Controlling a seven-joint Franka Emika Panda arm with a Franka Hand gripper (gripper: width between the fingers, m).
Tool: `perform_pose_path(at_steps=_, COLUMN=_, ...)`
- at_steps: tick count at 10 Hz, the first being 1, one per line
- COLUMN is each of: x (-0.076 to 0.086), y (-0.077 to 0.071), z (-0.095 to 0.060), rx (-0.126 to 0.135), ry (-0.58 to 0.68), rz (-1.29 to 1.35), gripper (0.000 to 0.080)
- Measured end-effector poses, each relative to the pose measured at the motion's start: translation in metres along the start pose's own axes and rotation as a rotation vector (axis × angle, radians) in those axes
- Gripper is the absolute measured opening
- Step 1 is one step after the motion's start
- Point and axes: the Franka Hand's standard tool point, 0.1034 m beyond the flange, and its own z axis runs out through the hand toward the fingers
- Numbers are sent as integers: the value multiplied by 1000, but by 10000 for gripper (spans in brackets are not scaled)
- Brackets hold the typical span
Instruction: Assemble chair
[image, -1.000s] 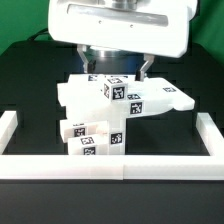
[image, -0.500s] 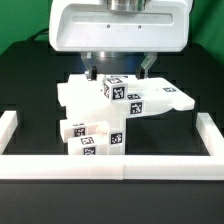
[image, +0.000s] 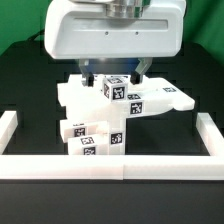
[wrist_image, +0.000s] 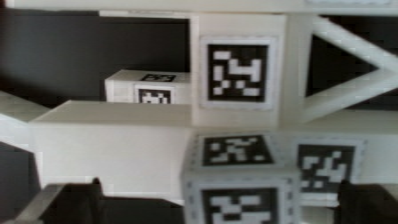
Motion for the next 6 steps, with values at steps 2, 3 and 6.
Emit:
perform_pose_path(at_steps=2, x=0, y=1, z=2, rx=-2, ry=-1, rz=4, gripper=649)
perform_pose_path(at_steps=3, x=1, y=1, z=2, rx=-2, ry=0, rz=7, gripper=622)
perform_pose_path(at_steps=6, x=0, y=1, z=2, rx=-2, ry=0, rz=37, gripper=276)
